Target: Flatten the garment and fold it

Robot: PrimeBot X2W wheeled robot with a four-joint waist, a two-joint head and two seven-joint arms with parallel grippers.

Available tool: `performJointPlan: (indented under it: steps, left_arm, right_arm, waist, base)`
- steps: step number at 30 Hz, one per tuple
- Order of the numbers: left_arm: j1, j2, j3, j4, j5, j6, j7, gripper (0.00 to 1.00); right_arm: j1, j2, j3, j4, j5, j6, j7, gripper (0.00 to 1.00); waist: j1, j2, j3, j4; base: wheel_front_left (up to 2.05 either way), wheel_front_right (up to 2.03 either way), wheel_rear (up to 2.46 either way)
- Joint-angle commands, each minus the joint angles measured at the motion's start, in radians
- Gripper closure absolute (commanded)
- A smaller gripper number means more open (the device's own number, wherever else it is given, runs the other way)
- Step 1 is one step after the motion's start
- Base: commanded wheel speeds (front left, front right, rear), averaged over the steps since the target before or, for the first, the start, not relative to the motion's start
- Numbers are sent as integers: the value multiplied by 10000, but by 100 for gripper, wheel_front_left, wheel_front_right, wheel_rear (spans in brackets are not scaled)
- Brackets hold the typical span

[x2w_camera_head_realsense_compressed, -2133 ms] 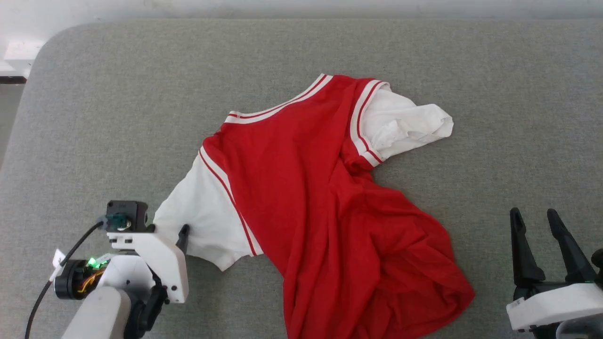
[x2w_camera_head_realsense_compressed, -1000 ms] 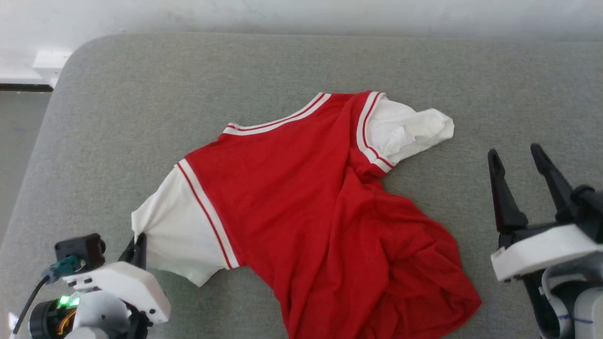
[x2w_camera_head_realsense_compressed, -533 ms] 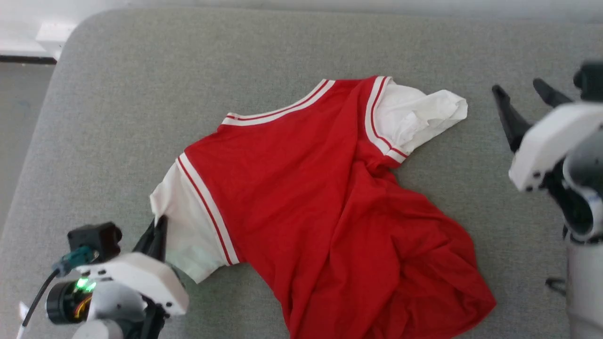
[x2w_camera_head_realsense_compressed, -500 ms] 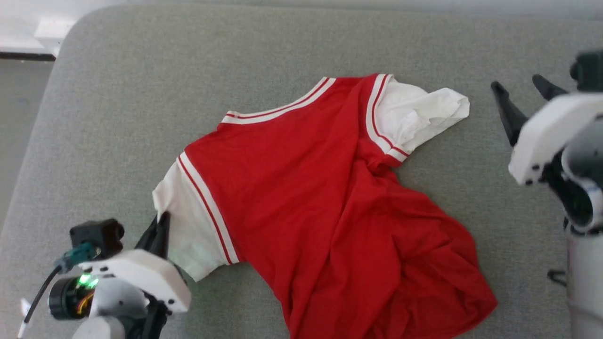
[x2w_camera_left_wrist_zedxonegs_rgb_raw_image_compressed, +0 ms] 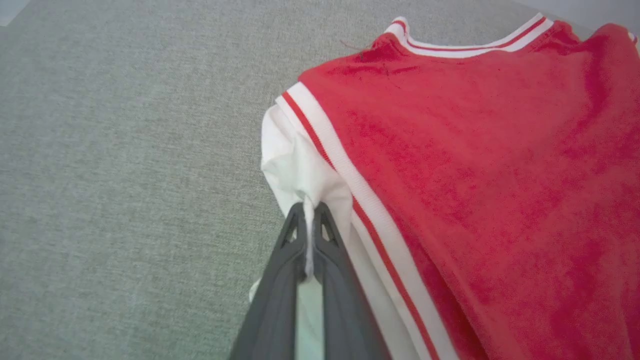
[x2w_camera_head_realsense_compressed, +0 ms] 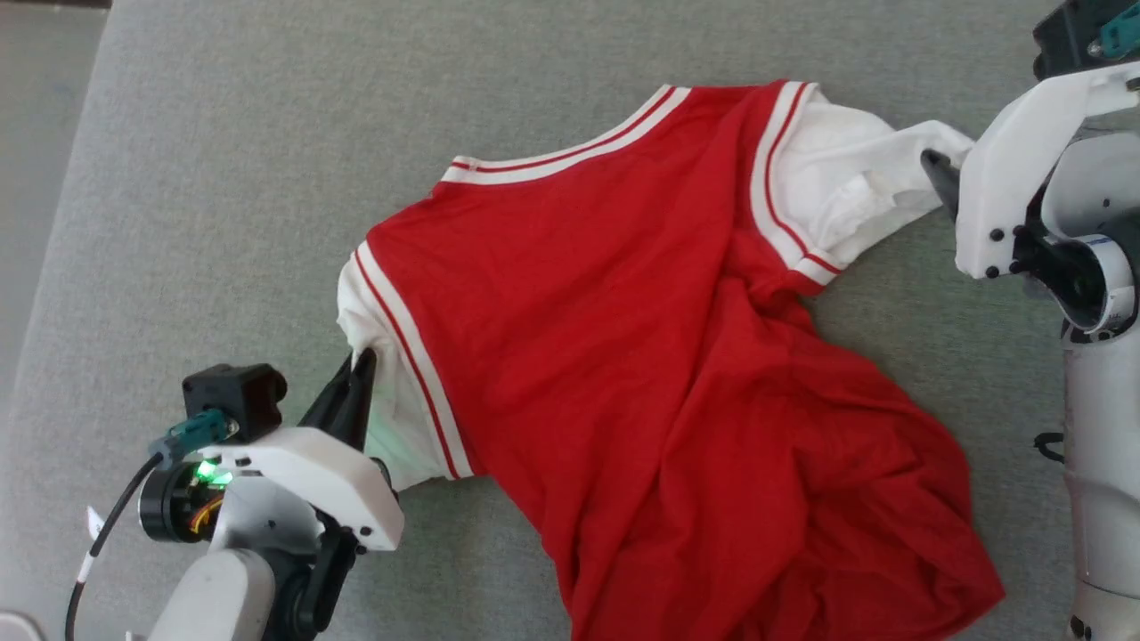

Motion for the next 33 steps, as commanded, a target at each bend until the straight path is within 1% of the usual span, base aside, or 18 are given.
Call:
performJointPlan:
  steps: [1,7,8,9,10,11,15,20,22,23,28,33]
  left_arm:
    - [-191,-57,-35,67,28,-62,-68,100]
    - [-350,-104,-114,297,-59,-167,-113,100]
    - [-370,-108,-120,323,-71,-177,-123,100]
    - [-390,-116,-124,347,-87,-185,-133,100]
    - [-411,-121,-126,371,-99,-190,-143,100]
    - [-434,-126,-126,393,-113,-199,-156,100]
    - [-522,-106,-39,380,-186,-239,-290,100]
    - [-711,-194,129,59,-417,-408,-681,100]
    - [-765,-196,90,-114,-559,-665,-830,100]
    - [-794,-193,108,-177,-572,-707,-915,100]
    - [-1128,-140,227,-441,-273,-671,-1443,100]
    - [-2069,15,197,-570,234,-672,-1700,100]
  right_arm:
    - [-130,33,-13,110,-58,-7,104,0]
    - [-79,98,-151,468,-119,-7,648,0]
    - [-71,103,-182,490,-143,-7,678,5]
    - [-67,122,-242,508,-159,-7,701,53]
    - [-69,169,-347,508,-165,-7,685,88]
    - [-57,222,-418,495,-186,-7,672,100]
    - [-102,404,-608,281,-137,-7,328,100]
    - [-98,560,-758,-94,142,-7,-877,100]
    - [-60,616,-837,-280,334,-7,-1480,100]
    - [-43,655,-940,-363,482,-7,-1795,100]
    - [81,801,-1170,-731,1111,-7,-3181,100]
    - [38,876,-1160,-792,1456,-7,-4246,100]
  waist:
    - [-1,0,330,329]
    - [-1,0,537,502]
    - [-1,0,557,514]
    - [-1,0,571,522]
    - [-1,0,581,523]
    - [-1,0,582,511]
    - [-1,0,461,334]
    - [-1,0,32,4]
    - [-1,0,-190,-150]
    - [-1,0,-320,-231]
    - [-1,0,-1050,-696]
    - [-1,0,-1882,-1208]
  base:
    - [0,0,0]
    - [0,0,0]
    - [0,0,0]
    - [0,0,0]
    - [0,0,0]
    - [0,0,0]
    - [0,0,0]
    - [0,0,0]
    - [0,0,0]
    - [0,0,0]
    - [0,0,0]
    - [0,0,0]
